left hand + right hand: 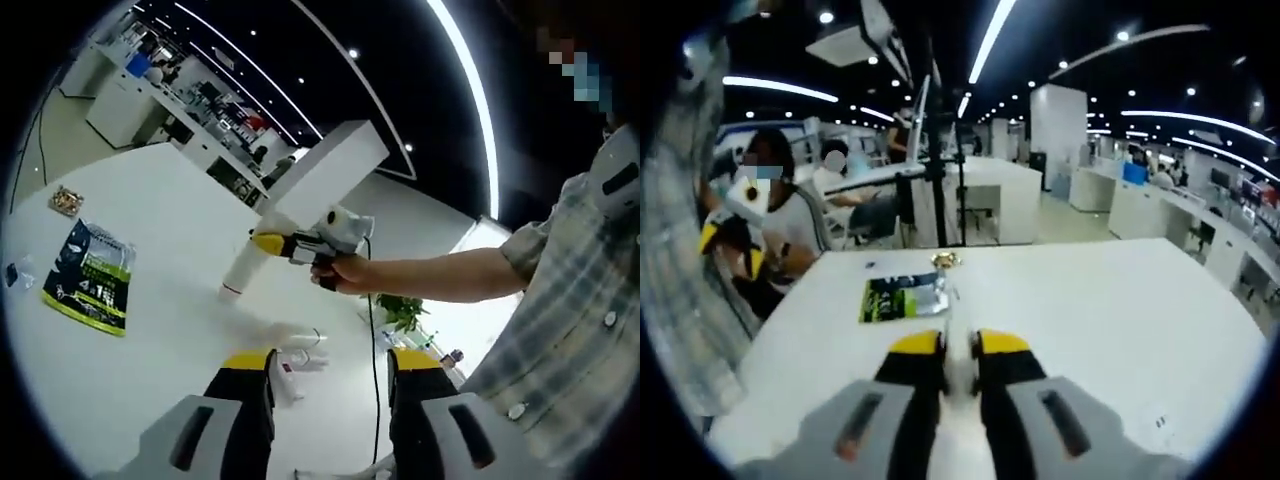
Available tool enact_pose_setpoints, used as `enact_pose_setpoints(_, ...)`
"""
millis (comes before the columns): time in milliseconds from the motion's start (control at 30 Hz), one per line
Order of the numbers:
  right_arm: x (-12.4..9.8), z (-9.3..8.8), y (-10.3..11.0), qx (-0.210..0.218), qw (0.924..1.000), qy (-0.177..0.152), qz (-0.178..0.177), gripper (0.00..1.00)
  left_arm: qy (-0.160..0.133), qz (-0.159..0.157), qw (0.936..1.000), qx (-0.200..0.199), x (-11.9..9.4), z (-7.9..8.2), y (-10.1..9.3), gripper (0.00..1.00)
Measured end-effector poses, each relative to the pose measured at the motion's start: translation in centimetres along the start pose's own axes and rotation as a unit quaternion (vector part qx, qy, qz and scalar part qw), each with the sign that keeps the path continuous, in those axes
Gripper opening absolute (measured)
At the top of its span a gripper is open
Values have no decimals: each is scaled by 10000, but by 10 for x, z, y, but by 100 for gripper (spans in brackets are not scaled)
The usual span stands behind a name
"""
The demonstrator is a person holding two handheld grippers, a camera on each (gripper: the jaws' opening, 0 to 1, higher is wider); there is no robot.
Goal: Arrange the skincare products in the storage area until every visible bottle or jar stands upright without overlapping.
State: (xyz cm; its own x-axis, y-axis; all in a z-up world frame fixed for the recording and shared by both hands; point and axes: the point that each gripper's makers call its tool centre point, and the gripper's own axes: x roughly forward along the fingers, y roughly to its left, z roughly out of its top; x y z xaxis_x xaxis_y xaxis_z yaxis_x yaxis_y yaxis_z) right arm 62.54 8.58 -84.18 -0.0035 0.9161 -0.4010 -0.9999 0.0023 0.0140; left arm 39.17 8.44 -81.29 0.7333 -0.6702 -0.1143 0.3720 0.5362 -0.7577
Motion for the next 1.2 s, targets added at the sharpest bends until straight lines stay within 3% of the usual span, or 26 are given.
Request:
enact_pose_setpoints(133, -3, -5, -4, -114, 9997, 226, 63, 12, -15, -13, 10000, -10, 2, 0, 0, 44)
enact_pose_setpoints(233, -4, -25, -4, -304, 9965, 764, 134, 16, -30, -29, 10000, -39, 4, 0, -1, 44)
enact_pose_setpoints(467, -6, -22, -12, -184, 9975, 680, -46, 25, -17, 3, 10000, 1, 3, -3, -2, 44)
enact_pose_setpoints(633, -20, -34, -13, -48, 9963, 849, -148, 26, -8, 19, 10000, 40, 2, -4, -2, 44)
enact_pose_setpoints(767, -44, -57, -5, 408, 9929, 1099, -224, 24, -55, -4, 10000, 43, 2, -1, -2, 44)
enact_pose_setpoints(933, -82, -92, 0, 648, 9832, 1660, -388, 21, -65, -57, 10000, 51, 2, 0, -4, 44)
enact_pose_setpoints(1000, -102, -111, 0, 696, 9762, 1988, -521, 23, -45, -63, 10000, 56, 2, 0, -4, 44)
enact_pose_setpoints(1200, -144, -147, 7, 844, 9622, 2508, -647, 25, 128, -95, 9998, 126, 3, -3, -5, 44)
